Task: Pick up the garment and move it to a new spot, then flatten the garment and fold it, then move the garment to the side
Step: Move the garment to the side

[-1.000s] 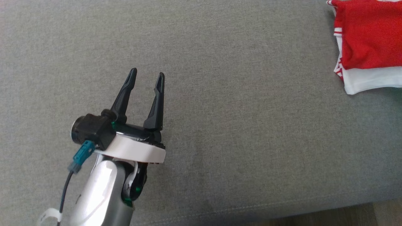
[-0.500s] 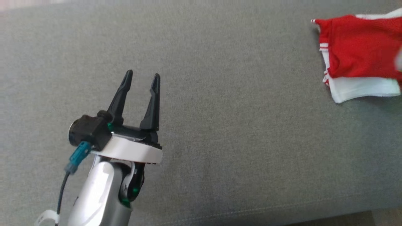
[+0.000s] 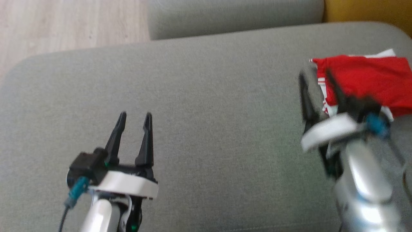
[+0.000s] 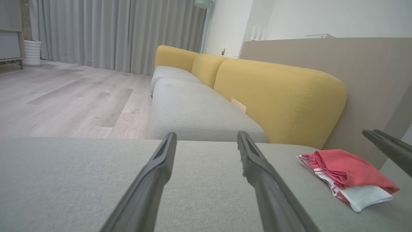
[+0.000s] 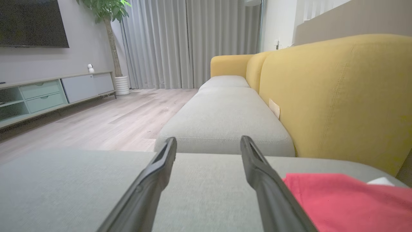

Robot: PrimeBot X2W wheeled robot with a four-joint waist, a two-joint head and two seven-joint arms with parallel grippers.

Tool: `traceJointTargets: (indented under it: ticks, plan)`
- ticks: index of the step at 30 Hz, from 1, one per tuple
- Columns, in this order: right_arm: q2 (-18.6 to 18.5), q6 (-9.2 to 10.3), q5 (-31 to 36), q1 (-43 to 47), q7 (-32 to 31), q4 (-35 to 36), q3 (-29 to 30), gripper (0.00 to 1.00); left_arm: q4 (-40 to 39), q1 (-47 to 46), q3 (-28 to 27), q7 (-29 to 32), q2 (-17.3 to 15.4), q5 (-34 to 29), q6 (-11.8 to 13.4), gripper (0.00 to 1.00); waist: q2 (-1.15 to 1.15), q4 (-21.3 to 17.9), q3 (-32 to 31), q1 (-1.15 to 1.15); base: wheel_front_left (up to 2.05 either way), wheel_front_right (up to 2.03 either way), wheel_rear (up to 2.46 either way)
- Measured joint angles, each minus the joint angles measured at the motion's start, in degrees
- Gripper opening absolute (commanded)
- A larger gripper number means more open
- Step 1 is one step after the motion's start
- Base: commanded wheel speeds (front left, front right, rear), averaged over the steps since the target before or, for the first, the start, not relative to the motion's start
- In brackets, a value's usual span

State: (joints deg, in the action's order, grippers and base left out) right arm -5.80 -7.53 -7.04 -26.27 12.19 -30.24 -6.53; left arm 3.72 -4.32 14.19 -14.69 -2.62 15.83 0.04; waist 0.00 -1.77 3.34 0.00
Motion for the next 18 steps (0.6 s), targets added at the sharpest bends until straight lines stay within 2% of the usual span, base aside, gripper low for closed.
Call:
traceJointTargets:
  ticks: [4,7,12,18]
  plan:
    - [1.8,0.00,-0.6,9.5,1.0,3.5,-0.3,1.00,-0.4,2.7,-0.4,0.0,-0.1,-1.5,2.5,1.00,0.00,0.7,-2.2,0.00,0.00,0.00,0.00]
    - [2.3,0.00,0.7,14.2,1.6,4.7,-0.4,1.00,-0.4,3.9,-0.2,0.0,-0.1,-2.3,2.6,1.00,0.00,0.8,-3.0,0.00,0.00,0.00,0.00]
    - [2.5,0.00,-3.2,18.9,2.0,10.4,0.2,1.00,-0.6,5.4,-0.5,0.0,-0.1,-2.3,4.6,1.00,0.00,0.6,-3.9,0.00,0.00,0.00,0.00]
    - [2.8,0.00,-5.0,23.6,2.2,17.5,1.4,1.00,-1.4,7.2,-0.6,0.0,-0.2,-3.1,5.3,1.00,0.00,0.1,-4.4,0.00,0.00,0.00,0.00]
